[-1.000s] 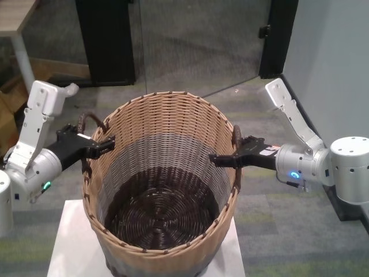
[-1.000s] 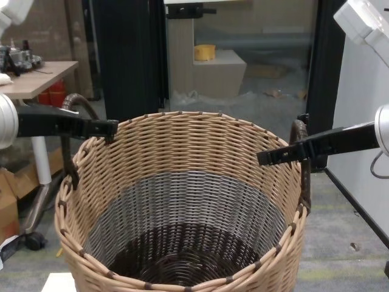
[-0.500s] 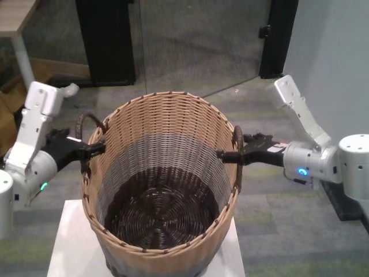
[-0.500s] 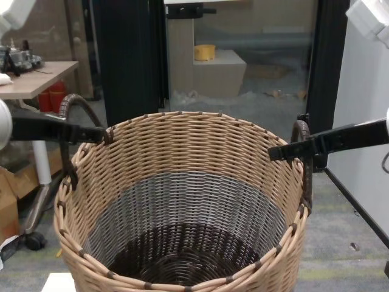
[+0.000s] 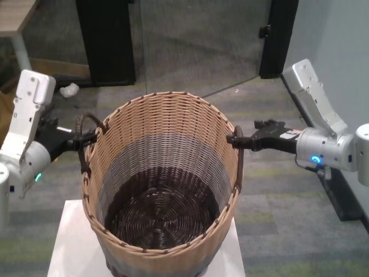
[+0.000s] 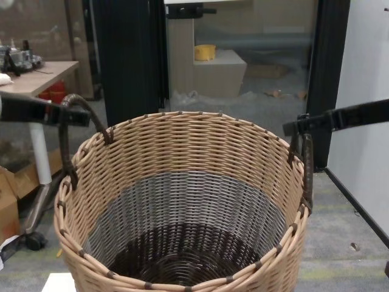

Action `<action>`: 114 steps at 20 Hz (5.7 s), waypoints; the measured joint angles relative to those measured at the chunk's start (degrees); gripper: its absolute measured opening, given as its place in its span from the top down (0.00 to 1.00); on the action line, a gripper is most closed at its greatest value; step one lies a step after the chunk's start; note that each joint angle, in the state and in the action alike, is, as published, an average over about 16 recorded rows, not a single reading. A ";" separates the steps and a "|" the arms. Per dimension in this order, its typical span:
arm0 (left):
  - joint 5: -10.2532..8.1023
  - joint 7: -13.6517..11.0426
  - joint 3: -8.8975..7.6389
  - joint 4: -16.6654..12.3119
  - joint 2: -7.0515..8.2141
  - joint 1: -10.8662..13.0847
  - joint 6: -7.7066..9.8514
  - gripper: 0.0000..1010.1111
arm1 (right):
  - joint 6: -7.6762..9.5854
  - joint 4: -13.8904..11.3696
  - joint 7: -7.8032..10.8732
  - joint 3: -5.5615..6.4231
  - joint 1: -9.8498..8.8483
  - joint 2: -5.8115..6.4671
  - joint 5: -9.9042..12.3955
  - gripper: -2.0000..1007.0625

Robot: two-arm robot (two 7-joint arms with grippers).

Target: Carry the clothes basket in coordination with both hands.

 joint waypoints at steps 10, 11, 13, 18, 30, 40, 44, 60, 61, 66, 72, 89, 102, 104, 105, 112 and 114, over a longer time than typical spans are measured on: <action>1.75 -1.58 -0.95 -3.80 0.04 -2.08 -1.54 0.01 | -1.93 -5.94 -2.39 3.56 -1.08 1.62 1.49 0.00; 1.87 -1.79 -1.04 -4.20 0.06 -2.40 -1.99 0.01 | -2.42 -6.63 -2.71 4.15 -1.26 1.69 1.78 0.00; 2.10 -2.20 -1.23 -4.94 0.10 -3.03 -2.90 0.01 | -3.41 -7.95 -3.32 5.33 -1.64 1.78 2.39 0.00; 2.34 -3.09 -1.59 -6.28 0.14 -4.32 -4.89 0.01 | -5.65 -10.68 -4.56 7.90 -2.42 1.87 3.66 0.00; 2.24 -3.35 -1.73 -6.63 0.09 -4.83 -5.86 0.01 | -7.04 -11.84 -4.89 9.39 -2.87 1.70 4.63 0.00; 2.22 -3.20 -1.65 -6.45 0.14 -4.62 -5.41 0.01 | -6.59 -11.62 -4.81 8.98 -2.67 1.80 4.25 0.00; 2.22 -3.17 -1.63 -6.42 0.16 -4.58 -5.32 0.01 | -6.51 -11.58 -4.79 8.90 -2.64 1.82 4.18 0.00; 2.22 -3.13 -1.59 -6.34 0.18 -4.50 -5.18 0.01 | -6.39 -11.49 -4.79 8.76 -2.56 1.88 4.07 0.00; 2.22 -3.13 -1.59 -6.34 0.18 -4.50 -5.18 0.01 | -6.38 -11.48 -4.79 8.76 -2.56 1.88 4.06 0.00; 2.22 -3.14 -1.59 -6.33 0.18 -4.49 -5.16 0.01 | -6.36 -11.47 -4.79 8.74 -2.55 1.88 4.04 0.00; 2.22 -3.14 -1.58 -6.33 0.18 -4.49 -5.15 0.01 | -6.35 -11.46 -4.79 8.74 -2.54 1.88 4.03 0.00; 2.22 -3.14 -1.58 -6.33 0.18 -4.49 -5.14 0.01 | -6.35 -11.46 -4.79 8.74 -2.54 1.88 4.03 0.00; 2.22 -3.14 -1.58 -6.33 0.18 -4.48 -5.15 0.01 | -6.35 -11.47 -4.79 8.73 -2.54 1.88 4.03 0.00; 2.22 -3.14 -1.58 -6.33 0.18 -4.48 -5.15 0.01 | -6.35 -11.46 -4.79 8.73 -2.54 1.88 4.03 0.00; 2.22 -3.14 -1.58 -6.33 0.18 -4.48 -5.15 0.01 | -6.35 -11.46 -4.79 8.73 -2.54 1.88 4.03 0.00; 2.22 -3.14 -1.58 -6.33 0.18 -4.48 -5.15 0.01 | -6.35 -11.47 -4.79 8.73 -2.54 1.88 4.03 0.00; 2.22 -3.14 -1.58 -6.33 0.18 -4.48 -5.15 0.01 | -6.35 -11.47 -4.79 8.73 -2.54 1.88 4.03 0.00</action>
